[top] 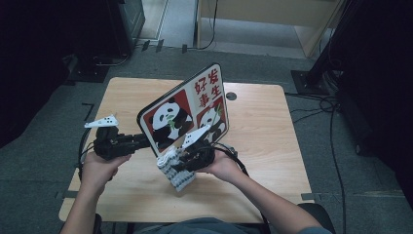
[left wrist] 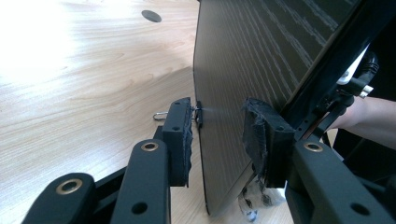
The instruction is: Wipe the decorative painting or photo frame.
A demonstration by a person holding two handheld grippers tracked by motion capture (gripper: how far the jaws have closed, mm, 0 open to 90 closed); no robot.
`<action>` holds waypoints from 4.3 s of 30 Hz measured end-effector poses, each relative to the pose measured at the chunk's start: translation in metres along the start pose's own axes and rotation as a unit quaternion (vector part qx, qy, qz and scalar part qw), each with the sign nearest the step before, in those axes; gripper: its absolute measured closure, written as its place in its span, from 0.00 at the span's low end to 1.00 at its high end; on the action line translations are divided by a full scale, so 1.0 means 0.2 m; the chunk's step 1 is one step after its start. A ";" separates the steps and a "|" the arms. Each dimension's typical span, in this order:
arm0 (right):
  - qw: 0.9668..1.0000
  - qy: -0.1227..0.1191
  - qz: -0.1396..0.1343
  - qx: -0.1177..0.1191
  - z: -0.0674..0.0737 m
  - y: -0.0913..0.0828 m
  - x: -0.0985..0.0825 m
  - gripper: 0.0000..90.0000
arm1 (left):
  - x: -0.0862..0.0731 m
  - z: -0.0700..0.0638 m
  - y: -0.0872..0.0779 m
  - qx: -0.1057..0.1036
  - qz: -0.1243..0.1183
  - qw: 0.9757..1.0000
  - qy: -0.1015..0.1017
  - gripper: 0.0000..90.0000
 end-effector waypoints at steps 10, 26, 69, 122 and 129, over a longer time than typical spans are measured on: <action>1.000 0.000 0.002 0.000 -0.01 0.02 -0.04 0.81 | 0.00 0.00 0.00 0.000 0.001 1.000 -0.003 0.69; 1.000 0.004 0.023 0.001 0.01 0.05 -0.09 0.82 | -0.01 0.01 0.00 0.001 0.005 1.000 -0.001 0.68; 0.997 -0.039 -0.008 0.062 0.29 -0.09 0.47 0.82 | 0.01 0.07 -0.14 0.032 -0.008 0.999 -0.007 0.45; 0.998 -0.026 -0.046 0.043 0.23 -0.17 0.78 0.83 | 0.00 0.11 -0.27 0.064 -0.029 0.998 -0.006 0.45; 0.998 -0.010 -0.037 0.042 0.22 -0.17 0.75 0.84 | 0.00 0.11 -0.26 0.062 -0.029 0.998 -0.005 0.45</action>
Point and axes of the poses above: each handheld gripper's, and its own axes: y roughly forward along the jaws, x roughly out of its top, z roughly to its left, the point moved 9 cm from there along y, roughly forward along the jaws, and after that the axes turned 7 degrees about -z, right-handed, at the moved point
